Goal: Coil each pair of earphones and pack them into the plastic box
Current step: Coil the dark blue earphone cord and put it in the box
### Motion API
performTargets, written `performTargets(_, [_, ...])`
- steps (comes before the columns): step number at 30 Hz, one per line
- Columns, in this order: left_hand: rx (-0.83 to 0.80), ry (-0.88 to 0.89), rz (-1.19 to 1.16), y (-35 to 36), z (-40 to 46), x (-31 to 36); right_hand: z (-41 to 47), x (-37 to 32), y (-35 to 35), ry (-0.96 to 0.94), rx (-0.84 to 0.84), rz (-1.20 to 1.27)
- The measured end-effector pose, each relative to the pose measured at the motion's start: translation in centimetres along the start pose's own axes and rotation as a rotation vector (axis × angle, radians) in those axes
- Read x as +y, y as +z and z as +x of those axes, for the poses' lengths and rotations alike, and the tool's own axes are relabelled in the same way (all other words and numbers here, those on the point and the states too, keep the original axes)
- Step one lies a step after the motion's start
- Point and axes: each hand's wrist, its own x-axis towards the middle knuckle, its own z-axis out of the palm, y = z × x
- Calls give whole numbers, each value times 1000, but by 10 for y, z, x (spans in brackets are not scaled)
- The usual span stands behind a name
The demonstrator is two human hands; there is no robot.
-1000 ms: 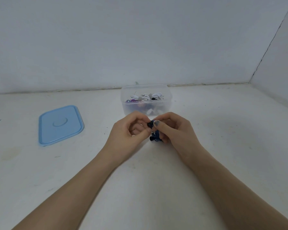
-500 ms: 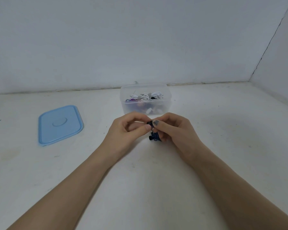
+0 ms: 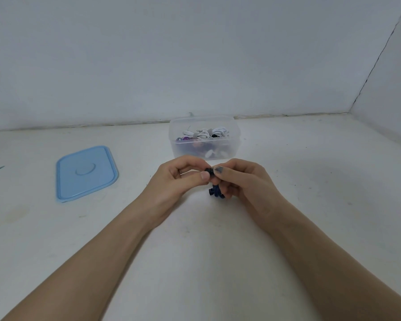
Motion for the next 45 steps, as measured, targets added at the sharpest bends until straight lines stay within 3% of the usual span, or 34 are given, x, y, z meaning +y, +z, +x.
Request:
performTargets(14, [-47,-27,-100,-3,1,0,-2,-1,1,16,-26,13])
performTargets(22, [6,89,-9,1,3,-8,-1,-1,2,24,17,63])
performTargets(35, [-31,13,-62,0,4,-6,-2,0,2,25,-1,33])
performTargets(45, [162,296,347,12,-4,-6,0,0,0,39,3,73])
